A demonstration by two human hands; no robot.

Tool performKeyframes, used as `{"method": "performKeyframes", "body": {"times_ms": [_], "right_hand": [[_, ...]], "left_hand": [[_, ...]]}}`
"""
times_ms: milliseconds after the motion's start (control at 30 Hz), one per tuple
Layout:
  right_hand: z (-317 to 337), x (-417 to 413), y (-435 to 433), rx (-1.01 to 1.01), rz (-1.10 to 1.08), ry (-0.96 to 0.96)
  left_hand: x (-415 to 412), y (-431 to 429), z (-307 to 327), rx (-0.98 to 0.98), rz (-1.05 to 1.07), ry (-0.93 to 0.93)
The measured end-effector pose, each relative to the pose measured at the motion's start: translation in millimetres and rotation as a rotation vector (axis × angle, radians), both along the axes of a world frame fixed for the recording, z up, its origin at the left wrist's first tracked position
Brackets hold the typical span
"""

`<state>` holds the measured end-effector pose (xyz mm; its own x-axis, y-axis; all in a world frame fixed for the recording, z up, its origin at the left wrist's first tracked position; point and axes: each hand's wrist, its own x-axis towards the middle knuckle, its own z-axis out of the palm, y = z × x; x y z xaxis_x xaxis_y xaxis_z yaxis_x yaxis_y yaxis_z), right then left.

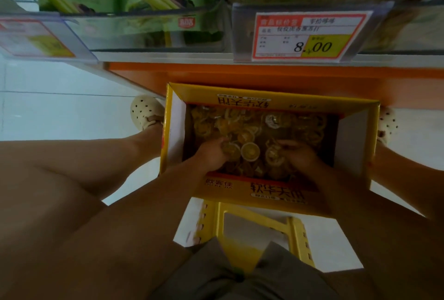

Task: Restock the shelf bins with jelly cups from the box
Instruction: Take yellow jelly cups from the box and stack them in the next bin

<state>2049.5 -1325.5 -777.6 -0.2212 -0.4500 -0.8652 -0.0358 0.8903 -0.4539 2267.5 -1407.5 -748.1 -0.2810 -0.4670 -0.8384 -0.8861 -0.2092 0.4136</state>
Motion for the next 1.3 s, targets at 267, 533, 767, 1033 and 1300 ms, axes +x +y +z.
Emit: {"method": "performKeyframes", "body": {"times_ms": [267,533,767,1033,1300], "right_hand": [[32.9,-7.9,13.3,0.017,-0.033,-0.019],[43.3,-12.6,19.4,0.008,-0.144,-0.043],[48.1,-20.0,30.0,0.026,-0.146,0.004],[50.5,-25.4,27.5,0.017,-0.190,0.004],[51.0,-24.9,31.2,0.024,-0.174,0.020]], "left_hand": [[-18.4,5.3,-61.7,-0.009,-0.230,-0.116],[-36.9,20.3,-74.9,-0.330,-0.650,-0.090],[-59.9,11.5,-72.9,-0.099,-0.288,-0.029],[-61.7,13.3,-69.0,-0.080,-0.223,-0.010],[-47.4,8.8,-69.4,-0.164,-0.239,0.081]]}}
